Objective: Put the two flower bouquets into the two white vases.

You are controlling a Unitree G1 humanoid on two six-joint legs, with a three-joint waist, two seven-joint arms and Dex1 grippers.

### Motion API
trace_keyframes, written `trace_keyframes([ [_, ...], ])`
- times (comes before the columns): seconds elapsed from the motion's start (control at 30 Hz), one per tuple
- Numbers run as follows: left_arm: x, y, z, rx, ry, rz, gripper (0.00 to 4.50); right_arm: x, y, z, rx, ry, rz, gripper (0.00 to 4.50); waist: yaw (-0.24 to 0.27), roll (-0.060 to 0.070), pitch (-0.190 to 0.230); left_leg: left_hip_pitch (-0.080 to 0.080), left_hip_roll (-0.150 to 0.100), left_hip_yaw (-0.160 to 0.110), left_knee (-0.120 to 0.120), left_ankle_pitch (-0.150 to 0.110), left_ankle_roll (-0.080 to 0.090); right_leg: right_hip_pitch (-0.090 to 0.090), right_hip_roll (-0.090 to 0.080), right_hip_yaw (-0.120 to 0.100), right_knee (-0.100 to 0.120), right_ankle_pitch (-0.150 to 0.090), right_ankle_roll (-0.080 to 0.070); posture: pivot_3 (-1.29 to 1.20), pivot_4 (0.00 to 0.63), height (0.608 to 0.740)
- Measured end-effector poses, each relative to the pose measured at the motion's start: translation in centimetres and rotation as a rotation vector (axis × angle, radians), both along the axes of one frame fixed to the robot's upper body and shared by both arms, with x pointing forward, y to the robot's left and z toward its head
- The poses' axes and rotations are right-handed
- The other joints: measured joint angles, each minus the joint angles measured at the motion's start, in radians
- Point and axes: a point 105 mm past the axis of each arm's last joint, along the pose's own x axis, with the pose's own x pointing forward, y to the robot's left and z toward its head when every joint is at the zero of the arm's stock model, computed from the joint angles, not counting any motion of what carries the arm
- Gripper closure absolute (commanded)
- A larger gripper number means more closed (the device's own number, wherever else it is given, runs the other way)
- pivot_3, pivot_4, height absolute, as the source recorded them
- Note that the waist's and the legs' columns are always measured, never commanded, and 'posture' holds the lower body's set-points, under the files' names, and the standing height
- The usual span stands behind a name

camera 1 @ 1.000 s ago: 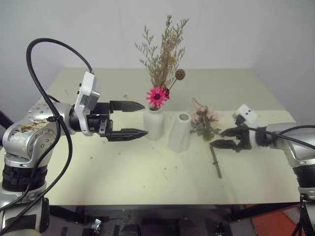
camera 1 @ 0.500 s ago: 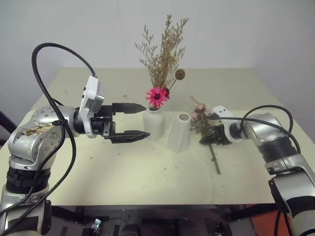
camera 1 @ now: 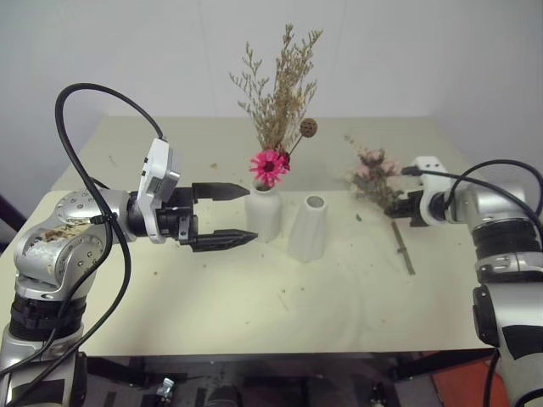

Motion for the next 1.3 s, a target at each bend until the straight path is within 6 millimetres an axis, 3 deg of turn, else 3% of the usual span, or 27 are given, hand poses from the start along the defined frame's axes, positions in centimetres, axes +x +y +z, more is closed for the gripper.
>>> trace_keyframes([
  [0.1, 0.4, 0.2, 0.4, -0.013, 0.0, 0.011, 0.0, 0.3, -0.7, 4.7, 0.067, -0.313, -0.021, 4.34, -0.001, 0.0, 0.0, 0.0, 0.0, 0.0, -0.001, 0.0, 0.0, 0.0, 0.0, 0.0, 0.0, -0.001, 0.002, 0.0, 0.15, 0.74],
  [0.23, 0.7, 0.4, 0.5, -0.022, 0.007, 0.017, 0.0, -1.3, 2.1, 9.7, 0.225, -0.671, 0.101, 4.34, -0.01, 0.0, 0.0, 0.002, 0.001, 0.0, -0.001, 0.0, 0.0, 0.001, 0.001, 0.001, 0.001, -0.001, 0.002, 0.0, 0.15, 0.74],
  [0.5, 1.0, 0.7, 0.4, -0.021, 0.023, 0.021, 0.0, -6.1, 10.3, 13.8, 0.375, -0.941, 0.501, 4.34, -0.003, 0.0, 0.0, 0.002, 0.001, 0.0, -0.001, 0.0, 0.0, 0.0, 0.001, 0.0, 0.002, 0.0, 0.0, 0.0, 0.15, 0.74],
  [0.63, 1.0, 0.7, 0.4, -0.018, 0.027, 0.022, 0.0, -7.7, 13.5, 13.8, 0.393, -0.972, 0.634, 4.34, -0.003, 0.0, 0.0, 0.002, 0.001, 0.0, -0.001, 0.0, 0.0, 0.001, 0.001, 0.0, 0.002, 0.0, 0.0, 0.0, 0.15, 0.74],
  [0.8, 1.0, 0.7, 0.3, -0.011, 0.03, 0.019, 0.0, -8.0, 15.6, 11.4, 0.388, -0.931, 0.706, 4.34, -0.003, 0.0, 0.0, 0.002, 0.001, 0.0, -0.001, 0.0, 0.0, 0.0, 0.001, 0.0, 0.002, 0.0, 0.0, 0.0, 0.15, 0.74],
  [1.3, 1.7, 0.8, -0.3, 0.004, 0.094, 0.11, 0.0, -7.2, 15.4, 10.3, 0.382, -0.944, 0.686, 4.34, -0.003, 0.001, 0.0, 0.002, 0.001, 0.0, -0.001, 0.0, 0.0, 0.0, 0.001, 0.0, 0.002, 0.0, 0.0, 0.0, 0.15, 0.74],
])
